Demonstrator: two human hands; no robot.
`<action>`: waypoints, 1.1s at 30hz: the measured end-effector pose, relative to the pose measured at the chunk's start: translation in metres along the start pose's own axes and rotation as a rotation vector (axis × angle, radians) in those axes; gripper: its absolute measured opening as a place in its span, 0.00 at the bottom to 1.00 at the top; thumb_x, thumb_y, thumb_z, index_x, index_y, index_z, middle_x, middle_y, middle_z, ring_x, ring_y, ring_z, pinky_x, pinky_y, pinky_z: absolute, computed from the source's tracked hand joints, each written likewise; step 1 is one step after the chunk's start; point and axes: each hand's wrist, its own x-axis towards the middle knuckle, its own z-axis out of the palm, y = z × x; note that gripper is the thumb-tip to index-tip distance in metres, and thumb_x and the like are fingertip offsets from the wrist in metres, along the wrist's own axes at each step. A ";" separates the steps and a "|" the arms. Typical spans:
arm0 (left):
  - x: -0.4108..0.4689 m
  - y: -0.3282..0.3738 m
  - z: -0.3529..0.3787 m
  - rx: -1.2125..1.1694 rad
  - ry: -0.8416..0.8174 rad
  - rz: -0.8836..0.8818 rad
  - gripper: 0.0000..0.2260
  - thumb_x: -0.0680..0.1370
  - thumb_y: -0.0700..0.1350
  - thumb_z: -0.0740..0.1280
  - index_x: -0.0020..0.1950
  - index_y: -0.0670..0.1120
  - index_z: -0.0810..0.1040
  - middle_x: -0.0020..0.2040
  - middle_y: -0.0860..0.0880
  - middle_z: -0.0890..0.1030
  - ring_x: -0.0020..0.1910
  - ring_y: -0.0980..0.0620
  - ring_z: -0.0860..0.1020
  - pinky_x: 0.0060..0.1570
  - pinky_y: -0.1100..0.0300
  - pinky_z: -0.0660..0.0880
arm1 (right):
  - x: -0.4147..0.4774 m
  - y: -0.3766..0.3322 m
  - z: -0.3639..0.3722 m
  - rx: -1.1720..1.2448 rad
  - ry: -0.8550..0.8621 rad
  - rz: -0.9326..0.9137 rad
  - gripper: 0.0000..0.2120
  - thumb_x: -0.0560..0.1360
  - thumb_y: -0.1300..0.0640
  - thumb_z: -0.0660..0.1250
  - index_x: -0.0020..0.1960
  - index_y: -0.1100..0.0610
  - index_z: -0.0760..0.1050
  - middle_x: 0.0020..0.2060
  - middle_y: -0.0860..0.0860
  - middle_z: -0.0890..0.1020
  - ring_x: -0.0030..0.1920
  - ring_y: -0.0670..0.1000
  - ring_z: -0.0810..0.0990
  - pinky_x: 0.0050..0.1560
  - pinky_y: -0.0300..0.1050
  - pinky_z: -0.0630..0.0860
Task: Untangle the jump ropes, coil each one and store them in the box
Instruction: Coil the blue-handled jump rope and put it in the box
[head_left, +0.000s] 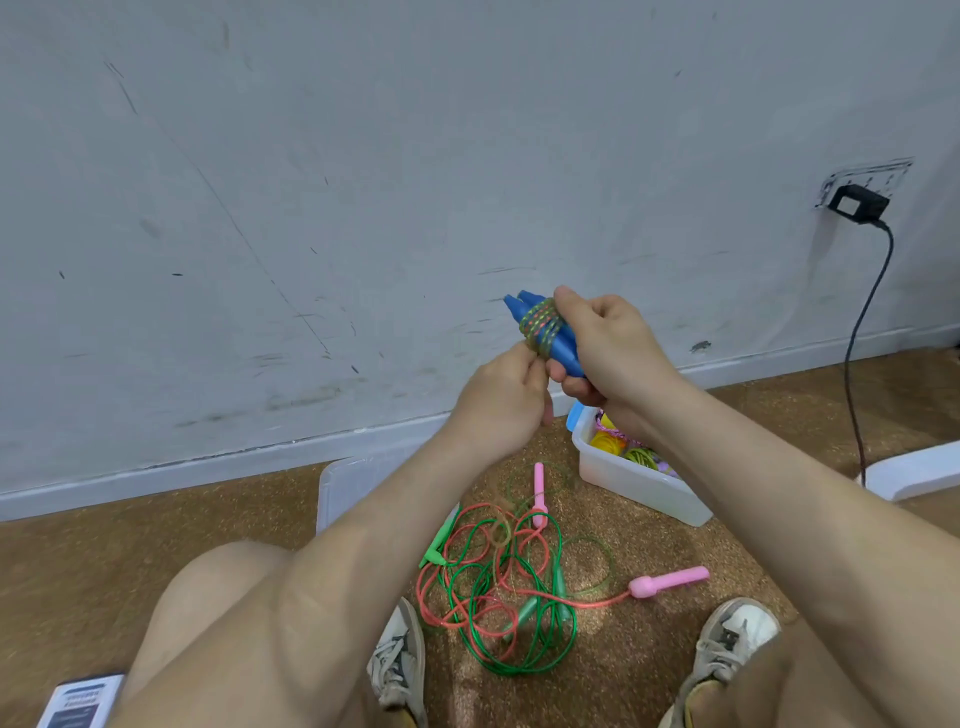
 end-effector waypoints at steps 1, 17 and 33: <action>-0.001 -0.003 -0.001 0.157 0.003 0.042 0.09 0.82 0.44 0.54 0.44 0.49 0.71 0.37 0.47 0.81 0.36 0.48 0.76 0.38 0.55 0.72 | 0.002 0.001 -0.001 -0.041 0.006 -0.005 0.18 0.81 0.46 0.58 0.39 0.57 0.66 0.26 0.58 0.73 0.19 0.50 0.64 0.23 0.37 0.57; -0.011 0.004 -0.027 0.423 0.302 0.415 0.05 0.73 0.47 0.72 0.47 0.49 0.84 0.41 0.50 0.83 0.42 0.51 0.78 0.44 0.56 0.73 | 0.013 0.013 -0.015 -0.766 -0.054 -0.293 0.12 0.76 0.48 0.68 0.40 0.56 0.77 0.34 0.48 0.79 0.36 0.48 0.75 0.33 0.42 0.69; -0.005 0.001 -0.061 -0.022 -0.416 0.012 0.10 0.67 0.50 0.77 0.34 0.45 0.82 0.26 0.48 0.76 0.26 0.54 0.67 0.27 0.64 0.63 | -0.012 -0.008 -0.034 -0.562 -0.723 -0.112 0.03 0.79 0.62 0.64 0.52 0.57 0.76 0.39 0.53 0.79 0.35 0.52 0.76 0.39 0.44 0.74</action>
